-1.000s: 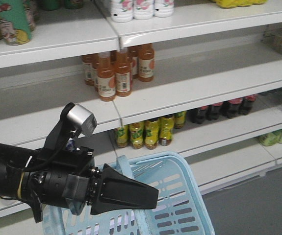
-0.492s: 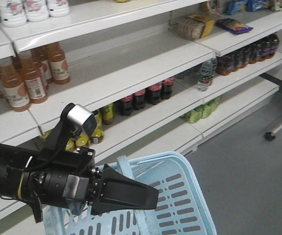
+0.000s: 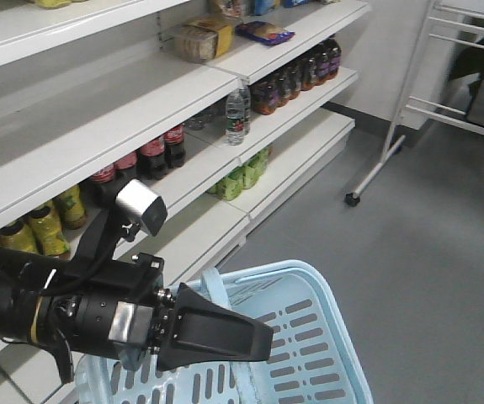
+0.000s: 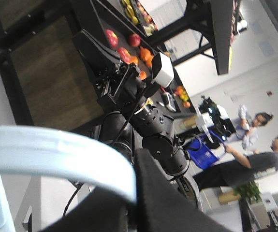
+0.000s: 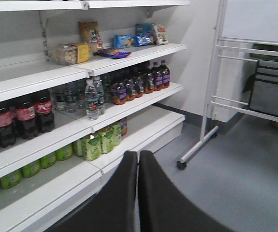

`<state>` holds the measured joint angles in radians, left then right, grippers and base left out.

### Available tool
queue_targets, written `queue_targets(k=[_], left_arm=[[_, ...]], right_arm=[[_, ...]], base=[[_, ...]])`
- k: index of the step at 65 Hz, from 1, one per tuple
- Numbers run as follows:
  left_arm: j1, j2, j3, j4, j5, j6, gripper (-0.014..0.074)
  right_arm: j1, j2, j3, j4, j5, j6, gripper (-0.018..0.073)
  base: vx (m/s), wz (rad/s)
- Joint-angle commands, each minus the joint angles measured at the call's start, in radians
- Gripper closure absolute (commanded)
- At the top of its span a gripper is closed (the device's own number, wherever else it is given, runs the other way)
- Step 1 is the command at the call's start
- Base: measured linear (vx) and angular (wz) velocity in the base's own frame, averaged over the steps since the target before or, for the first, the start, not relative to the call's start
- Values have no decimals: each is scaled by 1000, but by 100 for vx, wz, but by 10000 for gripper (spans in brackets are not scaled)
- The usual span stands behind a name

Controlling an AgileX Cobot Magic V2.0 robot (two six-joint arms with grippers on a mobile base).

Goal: Place coke in basket with both arms
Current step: 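Hold the basket in the left gripper while the base turns away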

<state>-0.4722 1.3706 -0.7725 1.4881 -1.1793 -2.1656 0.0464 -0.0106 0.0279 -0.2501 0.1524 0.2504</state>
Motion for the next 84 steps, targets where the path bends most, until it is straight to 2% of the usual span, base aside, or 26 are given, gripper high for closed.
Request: queue_targets(k=[1,42,84], left_arm=[[-4,-33,-28,-79,-150,3,602],[-4,-33,-28,-79,-150,3,602],[-4,-33,-28,-79,-150,3,602]], right_arm=[[-7,-13,6,-12,-68,-6,564],[-7,-13,6,-12,-68,-6,564],[-7,-13,6,-12,-68,-6,564]], base=[[-4,-46],[0,-42],[13,-54]])
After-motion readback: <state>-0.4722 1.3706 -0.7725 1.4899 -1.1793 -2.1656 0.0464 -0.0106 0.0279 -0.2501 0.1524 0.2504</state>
